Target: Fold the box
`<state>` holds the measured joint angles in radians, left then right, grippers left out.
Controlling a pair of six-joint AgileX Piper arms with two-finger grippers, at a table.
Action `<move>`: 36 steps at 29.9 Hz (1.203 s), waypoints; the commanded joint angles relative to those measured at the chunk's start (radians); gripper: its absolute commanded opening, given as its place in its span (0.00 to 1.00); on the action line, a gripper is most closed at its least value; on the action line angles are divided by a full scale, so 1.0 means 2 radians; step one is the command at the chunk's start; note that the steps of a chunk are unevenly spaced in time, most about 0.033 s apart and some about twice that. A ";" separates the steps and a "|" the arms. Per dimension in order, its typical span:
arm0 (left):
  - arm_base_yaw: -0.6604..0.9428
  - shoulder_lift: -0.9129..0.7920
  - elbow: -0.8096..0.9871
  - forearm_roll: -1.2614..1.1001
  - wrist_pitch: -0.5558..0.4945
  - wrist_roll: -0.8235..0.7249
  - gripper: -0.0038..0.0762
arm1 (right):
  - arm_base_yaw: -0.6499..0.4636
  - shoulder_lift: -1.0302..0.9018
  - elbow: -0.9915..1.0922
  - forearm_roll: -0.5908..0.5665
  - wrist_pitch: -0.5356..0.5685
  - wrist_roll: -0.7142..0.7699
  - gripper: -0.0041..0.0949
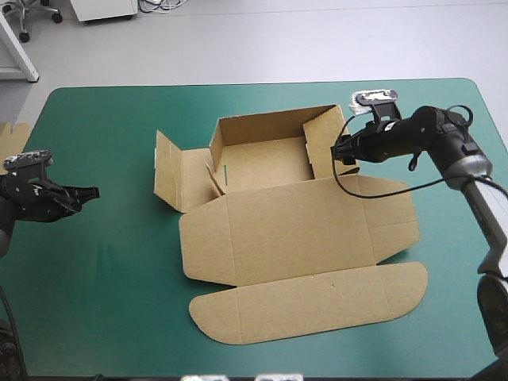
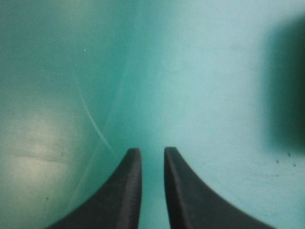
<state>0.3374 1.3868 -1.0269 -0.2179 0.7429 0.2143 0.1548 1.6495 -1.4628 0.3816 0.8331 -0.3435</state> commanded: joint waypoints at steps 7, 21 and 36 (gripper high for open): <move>0.000 -0.018 -0.015 -0.013 -0.017 0.001 0.20 | -0.001 0.086 -0.121 -0.037 0.046 0.026 0.63; 0.000 -0.018 -0.015 -0.013 -0.016 0.002 0.20 | -0.001 0.180 -0.209 -0.041 0.064 0.050 0.25; 0.000 -0.018 -0.015 -0.025 -0.018 0.013 0.20 | -0.007 0.148 -0.213 -0.051 0.063 0.071 0.03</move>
<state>0.3374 1.3868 -1.0269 -0.2360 0.7464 0.2400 0.1536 2.0626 -1.8631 0.2454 0.9918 -0.2059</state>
